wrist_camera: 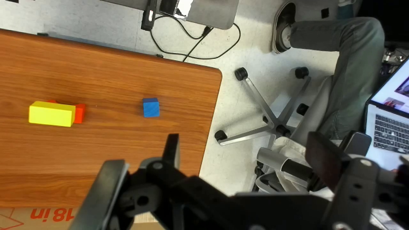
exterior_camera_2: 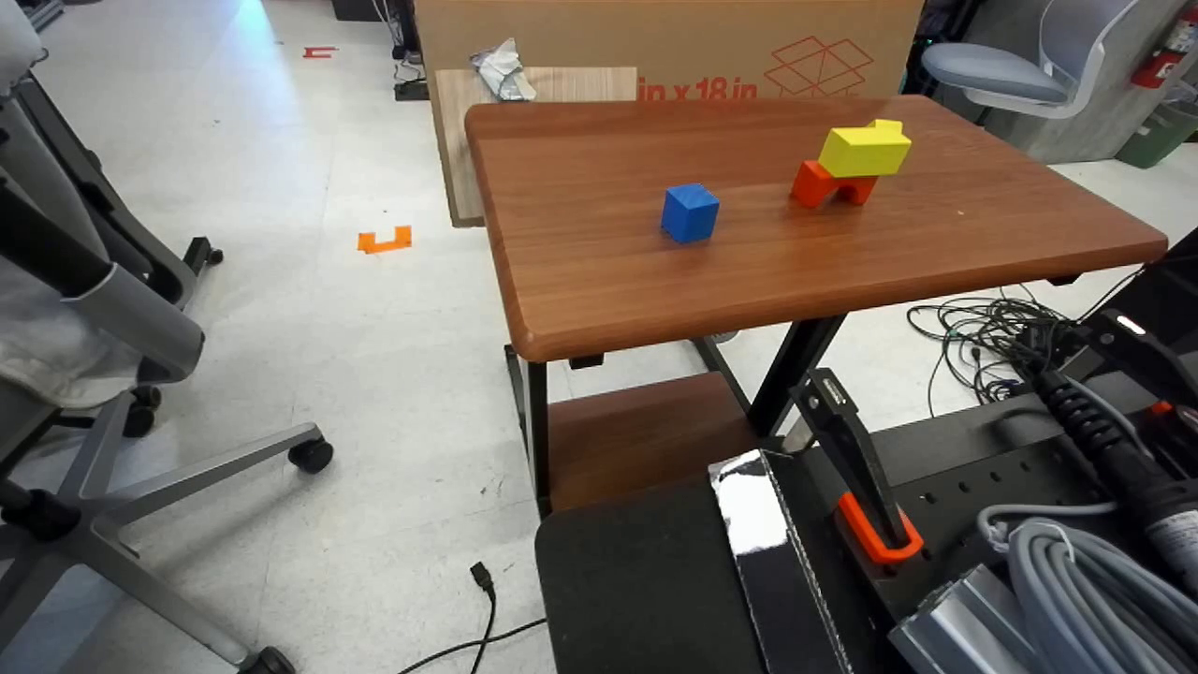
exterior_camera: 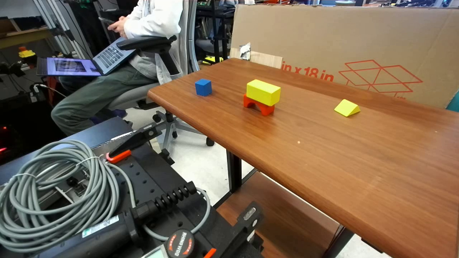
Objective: Put the yellow rectangular block directly on the table
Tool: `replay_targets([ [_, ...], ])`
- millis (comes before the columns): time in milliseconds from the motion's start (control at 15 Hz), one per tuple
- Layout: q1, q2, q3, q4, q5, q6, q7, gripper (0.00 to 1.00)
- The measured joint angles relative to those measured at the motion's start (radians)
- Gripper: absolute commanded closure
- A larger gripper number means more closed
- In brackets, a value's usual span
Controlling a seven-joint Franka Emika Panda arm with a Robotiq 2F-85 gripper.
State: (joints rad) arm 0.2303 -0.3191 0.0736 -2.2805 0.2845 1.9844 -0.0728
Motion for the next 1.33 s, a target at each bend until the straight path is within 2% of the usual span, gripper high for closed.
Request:
replay_targets([
  [267, -0.012, 0.012, 0.005, -0.001, -0.001, 0.005, 0.031, 0.0],
  [667, -0.1, 0.089, 0.004, -0.008, -0.025, 0.09, 0.132, 0.0],
  [1333, -0.195, 0.275, -0.017, -0.034, -0.229, 0.287, 0.306, 0.0],
])
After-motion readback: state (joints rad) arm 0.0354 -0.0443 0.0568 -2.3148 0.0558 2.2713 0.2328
